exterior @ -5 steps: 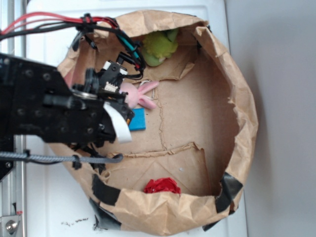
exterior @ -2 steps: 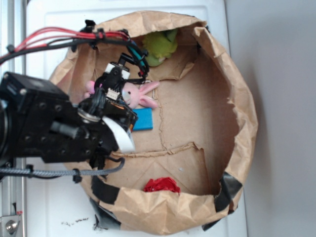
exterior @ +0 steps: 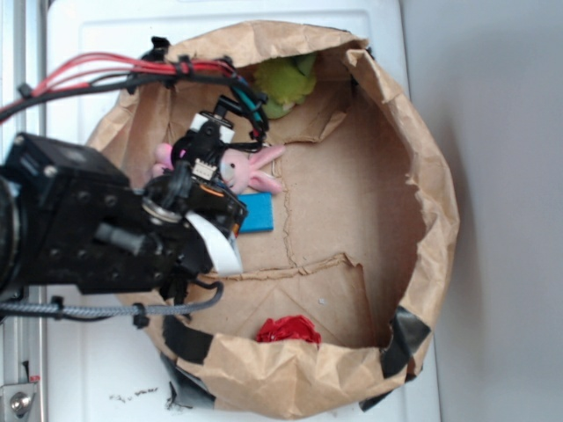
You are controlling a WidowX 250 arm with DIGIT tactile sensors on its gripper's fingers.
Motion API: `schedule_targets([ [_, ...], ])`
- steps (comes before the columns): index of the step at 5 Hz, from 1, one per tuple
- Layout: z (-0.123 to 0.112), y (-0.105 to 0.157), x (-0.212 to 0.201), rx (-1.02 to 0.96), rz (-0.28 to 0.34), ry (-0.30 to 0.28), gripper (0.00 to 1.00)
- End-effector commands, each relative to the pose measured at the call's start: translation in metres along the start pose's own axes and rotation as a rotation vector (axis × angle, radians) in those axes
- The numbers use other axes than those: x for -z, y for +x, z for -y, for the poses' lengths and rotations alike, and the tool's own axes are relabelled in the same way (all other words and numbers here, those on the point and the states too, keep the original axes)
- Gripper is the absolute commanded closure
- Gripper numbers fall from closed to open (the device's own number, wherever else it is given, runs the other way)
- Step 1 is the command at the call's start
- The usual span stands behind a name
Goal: Grab the pink bunny.
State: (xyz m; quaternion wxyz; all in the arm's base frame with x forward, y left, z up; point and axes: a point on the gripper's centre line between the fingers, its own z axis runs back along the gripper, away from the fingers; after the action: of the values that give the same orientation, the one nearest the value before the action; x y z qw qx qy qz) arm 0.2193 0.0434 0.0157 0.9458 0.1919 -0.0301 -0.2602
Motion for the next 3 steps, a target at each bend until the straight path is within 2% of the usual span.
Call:
schedule_targets([
  [1,-0.002,0.006,0.014,0.009,-0.005,-0.023,0.0],
  [2,-0.012,0.017,0.014,-0.005,0.001,-0.03,0.0],
  [3,-0.015,0.017,0.012,-0.058,0.005,-0.034,1.0],
])
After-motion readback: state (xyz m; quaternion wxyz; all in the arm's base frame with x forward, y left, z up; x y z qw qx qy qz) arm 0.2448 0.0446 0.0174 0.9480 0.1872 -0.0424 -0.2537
